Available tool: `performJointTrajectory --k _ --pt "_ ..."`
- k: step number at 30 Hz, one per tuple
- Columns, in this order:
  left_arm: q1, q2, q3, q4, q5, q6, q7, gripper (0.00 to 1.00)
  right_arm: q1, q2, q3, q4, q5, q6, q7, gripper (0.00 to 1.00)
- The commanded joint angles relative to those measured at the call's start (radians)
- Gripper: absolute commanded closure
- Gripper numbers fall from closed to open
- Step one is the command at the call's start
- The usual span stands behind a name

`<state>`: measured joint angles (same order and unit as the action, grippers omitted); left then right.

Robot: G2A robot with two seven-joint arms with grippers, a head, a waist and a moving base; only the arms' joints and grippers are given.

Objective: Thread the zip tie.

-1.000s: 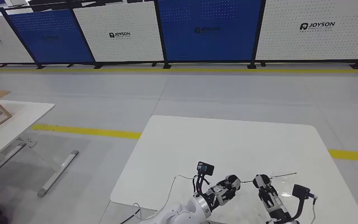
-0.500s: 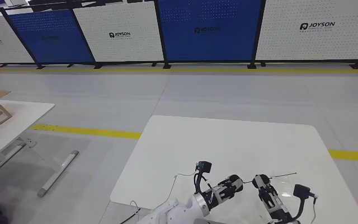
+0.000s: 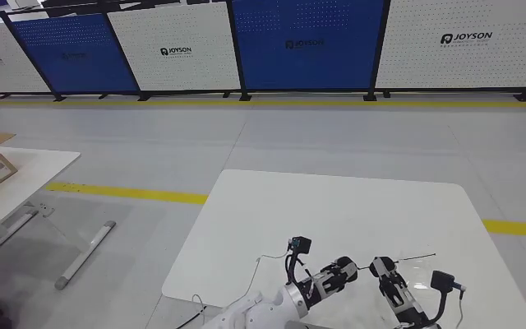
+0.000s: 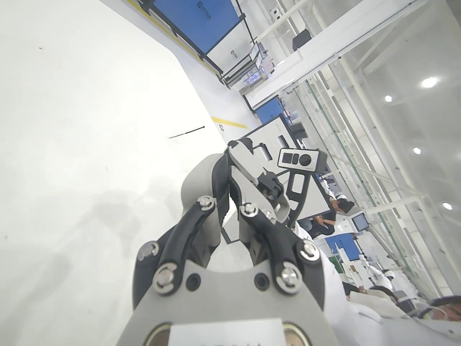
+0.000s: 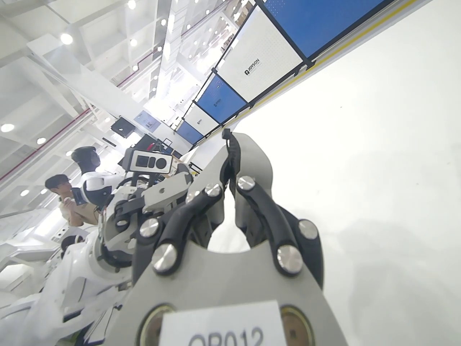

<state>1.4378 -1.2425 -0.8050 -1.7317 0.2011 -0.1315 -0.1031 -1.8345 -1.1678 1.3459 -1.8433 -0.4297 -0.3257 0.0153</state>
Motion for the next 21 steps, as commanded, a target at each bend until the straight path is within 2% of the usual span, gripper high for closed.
performJointTrajectory --k 1,4,7,10,15,21 --pt "-0.003 -0.001 -0.008 0.007 -0.062 -0.033 -0.021 1.0 0.003 -0.001 -0.001 0.001 0.003 0.005 0.0 1.0" --pt "-0.007 0.001 -0.018 0.018 -0.097 -0.061 -0.048 1.0 0.01 -0.002 -0.008 0.007 0.01 0.005 0.01 1.0" --pt "-0.006 0.002 -0.021 0.02 -0.096 -0.065 -0.052 1.0 0.018 -0.003 -0.017 0.011 0.007 0.006 0.024 1.0" --pt "-0.005 0.003 -0.024 0.019 -0.088 -0.06 -0.046 1.0 0.025 -0.005 -0.025 0.011 0.018 0.0 0.031 1.0" --pt "-0.001 0.003 -0.025 0.017 -0.052 -0.027 -0.02 1.0 0.021 -0.004 -0.012 0.004 0.054 -0.014 0.049 1.0" --pt "-0.002 0.001 -0.022 0.017 -0.051 -0.027 -0.01 1.0 0.016 -0.004 0.002 0.005 0.076 -0.014 0.05 1.0"
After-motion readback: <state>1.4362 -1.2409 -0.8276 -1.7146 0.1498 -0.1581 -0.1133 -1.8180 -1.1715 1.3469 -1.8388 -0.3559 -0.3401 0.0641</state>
